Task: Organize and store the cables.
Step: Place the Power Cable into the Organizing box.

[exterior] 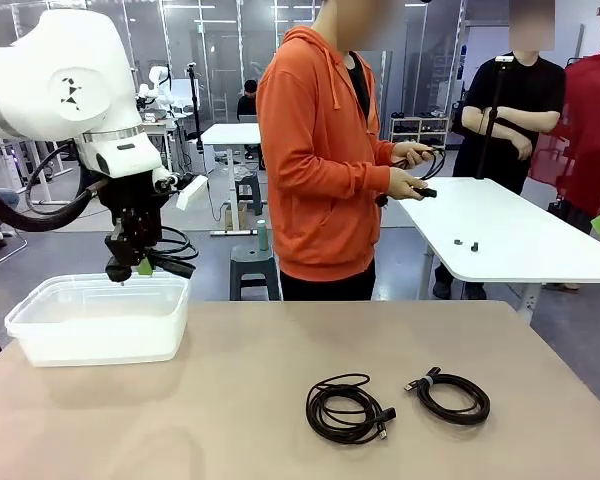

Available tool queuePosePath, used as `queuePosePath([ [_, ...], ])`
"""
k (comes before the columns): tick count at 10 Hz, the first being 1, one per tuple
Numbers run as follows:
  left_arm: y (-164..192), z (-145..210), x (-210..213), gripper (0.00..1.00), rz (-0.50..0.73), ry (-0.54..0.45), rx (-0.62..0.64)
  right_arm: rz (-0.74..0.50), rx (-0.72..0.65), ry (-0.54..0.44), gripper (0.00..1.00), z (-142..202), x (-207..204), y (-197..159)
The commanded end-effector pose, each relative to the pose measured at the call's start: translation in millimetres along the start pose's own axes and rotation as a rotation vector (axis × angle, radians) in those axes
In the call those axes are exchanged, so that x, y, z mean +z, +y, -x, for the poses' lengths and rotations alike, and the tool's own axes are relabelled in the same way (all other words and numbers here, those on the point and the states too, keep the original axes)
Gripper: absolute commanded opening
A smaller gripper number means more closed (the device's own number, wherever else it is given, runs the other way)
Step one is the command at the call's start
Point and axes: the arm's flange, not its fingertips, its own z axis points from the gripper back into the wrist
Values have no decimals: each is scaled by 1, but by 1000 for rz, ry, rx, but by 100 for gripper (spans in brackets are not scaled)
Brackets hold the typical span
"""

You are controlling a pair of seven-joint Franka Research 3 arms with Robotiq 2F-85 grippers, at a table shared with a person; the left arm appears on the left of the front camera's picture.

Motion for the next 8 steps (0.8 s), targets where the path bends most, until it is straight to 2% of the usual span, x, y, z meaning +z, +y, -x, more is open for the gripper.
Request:
queuePosePath([
  [1, 9, -11, 6, 15, 5, 14, 13, -2, 2, -4, 100, 0, 0, 1],
  [6, 6, -10, 0, 15, 1, -3, -4, -2, 2, -4, 100, 0, 0, 1],
  [7, 6, 13, 14, 15, 0, 6, -29, -2, 2, -4, 100, 0, 0, 1],
  [8, 2, 41, 25, 15, 44, -36, -68, -2, 2, -4, 100, 0, 0, 1],
])
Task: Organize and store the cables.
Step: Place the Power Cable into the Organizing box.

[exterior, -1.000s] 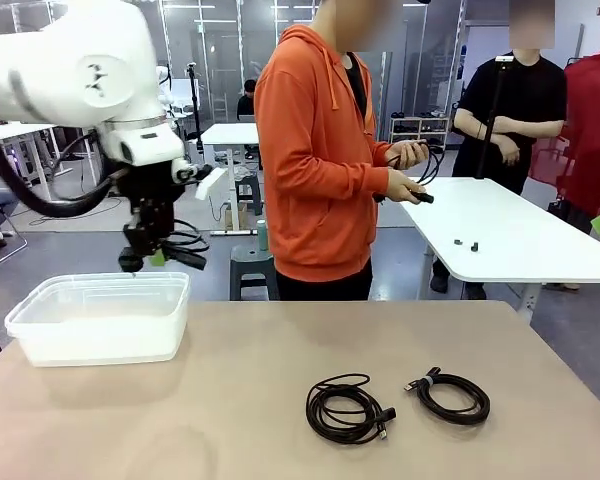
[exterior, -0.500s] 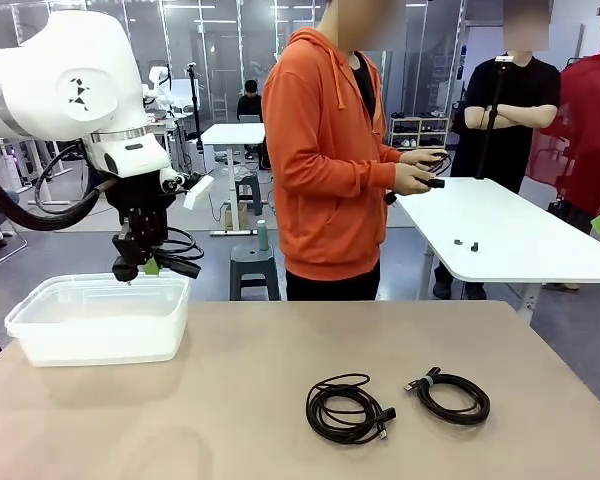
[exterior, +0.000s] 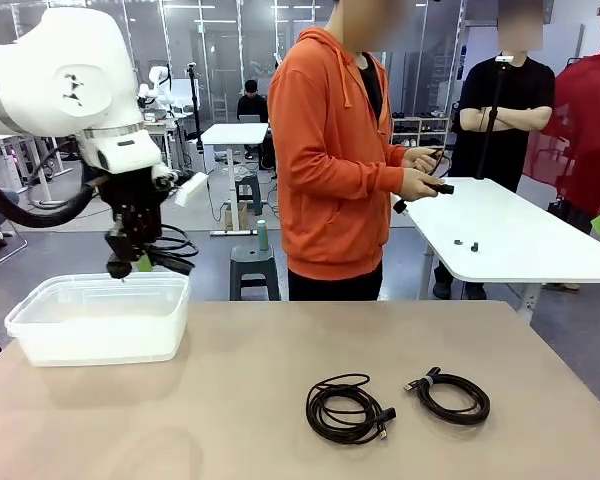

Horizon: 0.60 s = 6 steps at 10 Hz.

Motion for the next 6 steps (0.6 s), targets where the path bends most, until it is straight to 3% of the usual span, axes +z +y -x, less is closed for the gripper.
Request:
queuePosePath([
  [1, -12, 51, 21, 15, 27, -33, -72, -2, 2, -5, 100, 0, 0, 1],
  [3, -21, 98, 22, 15, -23, -48, -124, -2, 2, -5, 100, 0, 0, 1],
  [6, -31, 162, 13, 15, -103, -96, -94, -2, 2, -5, 100, 0, 0, 1],
])
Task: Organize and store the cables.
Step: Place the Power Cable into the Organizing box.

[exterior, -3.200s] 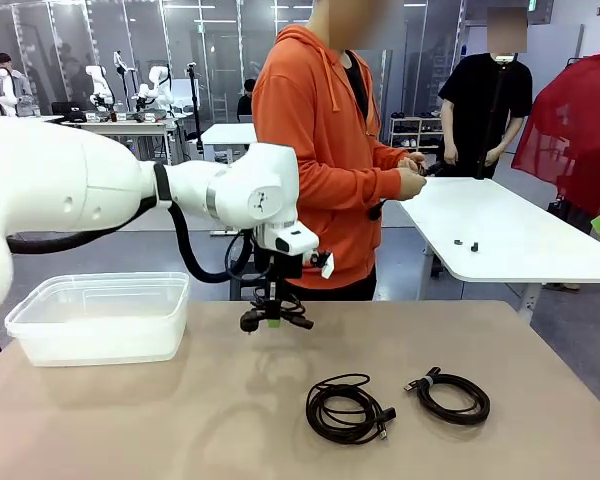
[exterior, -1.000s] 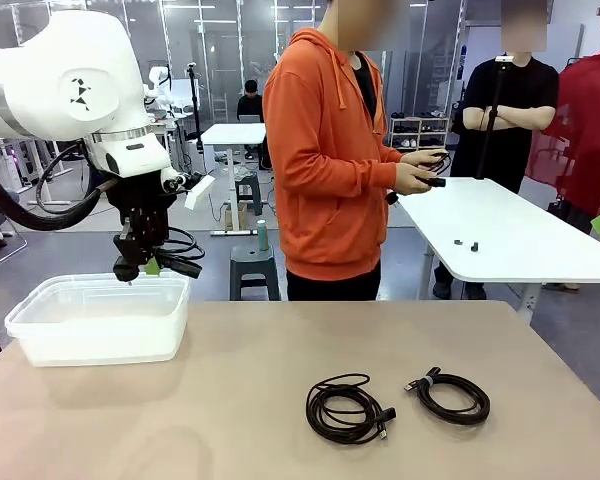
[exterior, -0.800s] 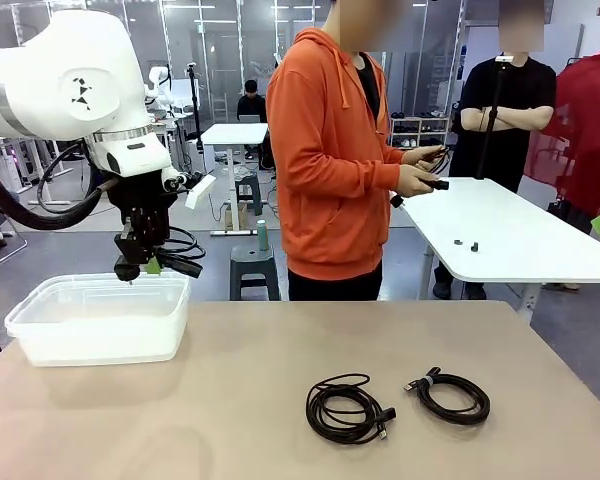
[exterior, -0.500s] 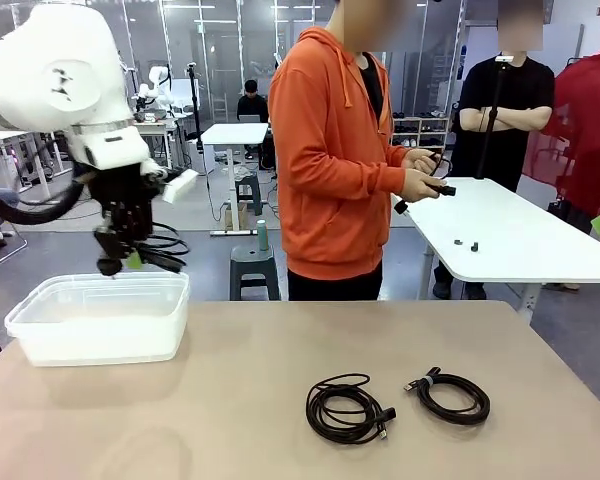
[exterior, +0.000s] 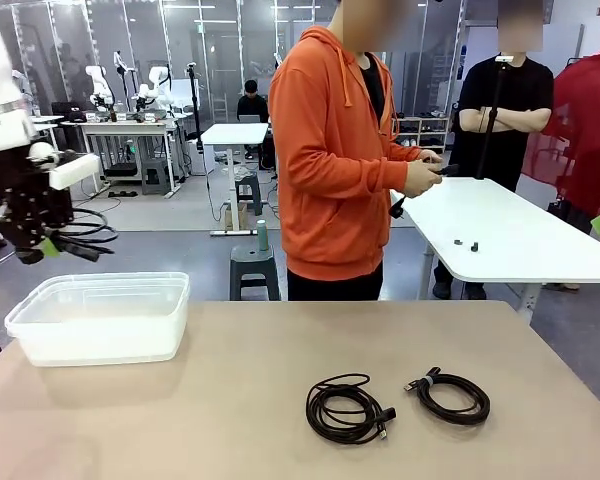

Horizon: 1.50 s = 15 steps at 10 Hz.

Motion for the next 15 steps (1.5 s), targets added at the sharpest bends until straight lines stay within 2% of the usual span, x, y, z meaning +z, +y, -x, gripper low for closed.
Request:
queuePosePath([
  [1, -5, 20, -13, 15, -60, -56, -3, -2, 2, -5, 100, 0, 0, 1],
  [4, 8, 38, -25, 15, -53, -70, -35, -2, 2, -5, 100, 0, 0, 1],
  [9, 32, 56, -56, 15, 17, 34, 11, -2, 2, -5, 100, 0, 0, 1],
  [11, 36, 67, -66, 15, 13, 5, 27, -2, 2, -5, 100, 0, 0, 1],
  [15, 44, 94, -97, 15, 54, 22, 122, -2, 2, -5, 100, 0, 0, 1],
])
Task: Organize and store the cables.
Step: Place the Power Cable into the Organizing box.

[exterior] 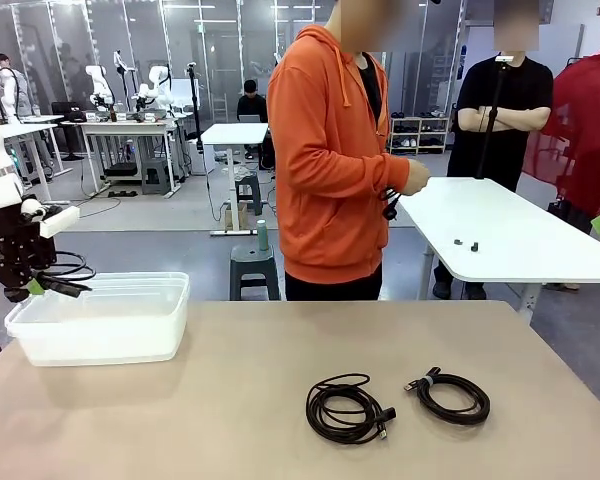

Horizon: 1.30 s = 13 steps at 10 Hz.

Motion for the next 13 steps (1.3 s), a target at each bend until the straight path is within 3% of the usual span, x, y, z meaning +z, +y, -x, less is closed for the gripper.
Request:
queuePosePath([
  [1, 14, 5, -6, 15, -13, 14, 48, -2, 2, -4, 100, 0, 0, 1],
  [9, 40, 13, -60, 15, 38, 45, 171, -2, 2, -4, 100, 0, 0, 1],
  [13, 37, 13, -57, 53, 52, 55, 168, -2, 2, -4, 100, 0, 0, 1],
])
